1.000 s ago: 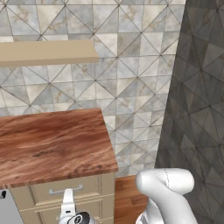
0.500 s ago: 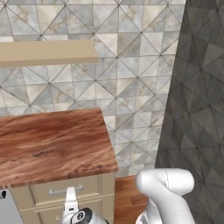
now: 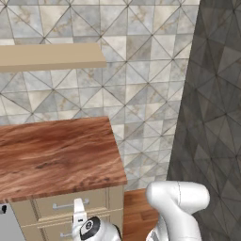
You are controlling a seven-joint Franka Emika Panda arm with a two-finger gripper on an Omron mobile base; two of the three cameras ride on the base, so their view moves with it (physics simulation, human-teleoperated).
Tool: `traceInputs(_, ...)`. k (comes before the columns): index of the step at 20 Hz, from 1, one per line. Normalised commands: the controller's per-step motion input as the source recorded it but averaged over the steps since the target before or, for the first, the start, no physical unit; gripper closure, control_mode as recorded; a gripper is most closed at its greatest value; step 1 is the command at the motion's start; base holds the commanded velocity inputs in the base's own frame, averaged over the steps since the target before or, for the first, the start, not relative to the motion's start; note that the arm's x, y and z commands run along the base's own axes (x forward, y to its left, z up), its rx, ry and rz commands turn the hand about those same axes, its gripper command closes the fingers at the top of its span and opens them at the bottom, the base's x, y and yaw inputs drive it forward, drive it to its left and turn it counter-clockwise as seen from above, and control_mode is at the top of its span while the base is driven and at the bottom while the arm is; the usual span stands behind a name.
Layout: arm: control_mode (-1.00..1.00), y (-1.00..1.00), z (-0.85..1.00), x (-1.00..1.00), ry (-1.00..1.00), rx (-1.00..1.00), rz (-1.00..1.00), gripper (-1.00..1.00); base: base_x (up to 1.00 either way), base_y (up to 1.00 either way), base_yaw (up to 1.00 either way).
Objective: Take the tongs from the drawer on the left and place them on the dining counter next to the tray containing the hot dog.
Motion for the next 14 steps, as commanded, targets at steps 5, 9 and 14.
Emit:
traceInputs(5,-1.0,0.07,-0.41,0.28,0.0,0.0,0.06,-1.0,0.0,0.0,0.0)
traceInputs(9,-1.0,0.1,-0.29,0.33,0.0,0.0,0.02,-1.0,0.0,0.0,0.0)
traceInputs(14,-1.0,0.09,-0.24,0.32,0.0,0.0,0.0,-1.0,0.0,0.0,0.0)
